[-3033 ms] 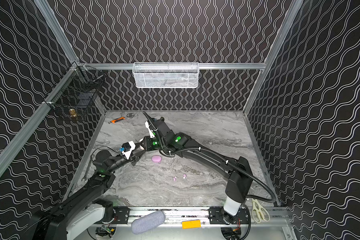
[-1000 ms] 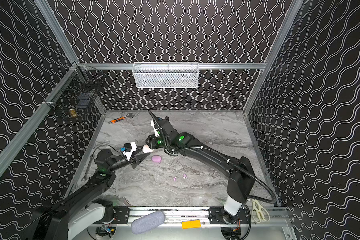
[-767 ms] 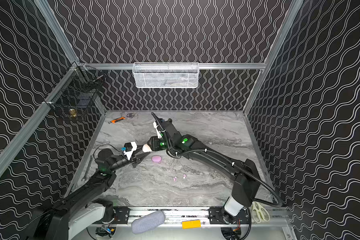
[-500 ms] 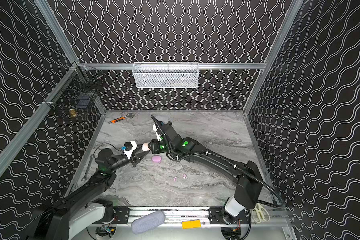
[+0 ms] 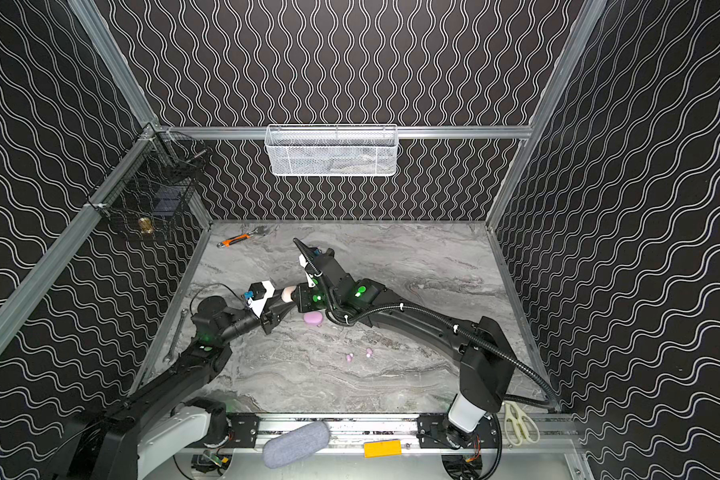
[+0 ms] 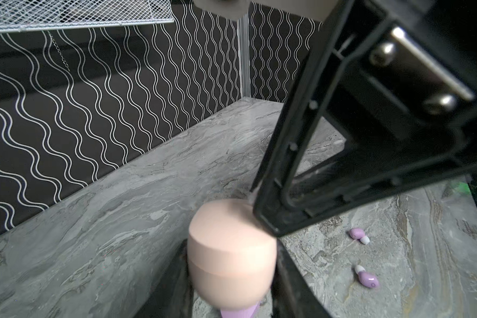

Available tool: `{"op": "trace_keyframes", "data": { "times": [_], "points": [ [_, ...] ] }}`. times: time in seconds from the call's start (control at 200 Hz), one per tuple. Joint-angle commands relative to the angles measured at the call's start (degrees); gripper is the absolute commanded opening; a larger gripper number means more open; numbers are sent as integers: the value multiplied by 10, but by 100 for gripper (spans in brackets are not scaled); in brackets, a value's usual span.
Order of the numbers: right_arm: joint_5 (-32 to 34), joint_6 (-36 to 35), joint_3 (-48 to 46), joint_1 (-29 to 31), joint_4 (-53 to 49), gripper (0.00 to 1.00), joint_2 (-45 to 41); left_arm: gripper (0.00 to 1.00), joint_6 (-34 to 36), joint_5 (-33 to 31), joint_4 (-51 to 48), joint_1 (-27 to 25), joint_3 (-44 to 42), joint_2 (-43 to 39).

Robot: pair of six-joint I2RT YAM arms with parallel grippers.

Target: Insert the wireless bluetooth earbuds into the charging case

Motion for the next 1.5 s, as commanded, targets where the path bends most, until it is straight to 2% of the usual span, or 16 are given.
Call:
{"op": "trace_keyframes", "data": {
  "times": [0.0,0.115,0.17,0.32,0.42,0.616,0.856,1.021,1.156,1.286,1.422,1.497],
  "points": [
    [-17,4,6,3,-17,28,6,0,-3,19,58,0,7,-3],
    [9,-16,2,2,-22,50,-26,0,5,24,55,1,4,2],
    [22,-32,-2,1,-23,57,-45,0,7,36,50,1,4,5],
    [50,-85,-4,0,-56,66,-74,0,7,57,38,1,11,12],
    [61,-127,-4,0,-91,71,-83,0,10,95,18,1,19,15],
    [75,-179,-56,0,-105,83,-139,0,28,154,-26,2,31,8],
    [152,-190,-112,0,-114,85,-205,0,35,177,-67,1,48,2],
    [184,-206,-127,2,-121,86,-223,0,53,226,-126,2,74,2],
    [176,-220,-137,2,-115,85,-236,0,80,277,-183,1,95,11],
    [120,-240,-160,2,-85,84,-252,0,102,326,-227,2,111,25],
    [81,-258,-159,19,-86,84,-236,0,129,348,-277,1,128,35],
    [76,-269,-149,35,-95,84,-222,0,172,350,-334,1,144,37]
  ]
}}
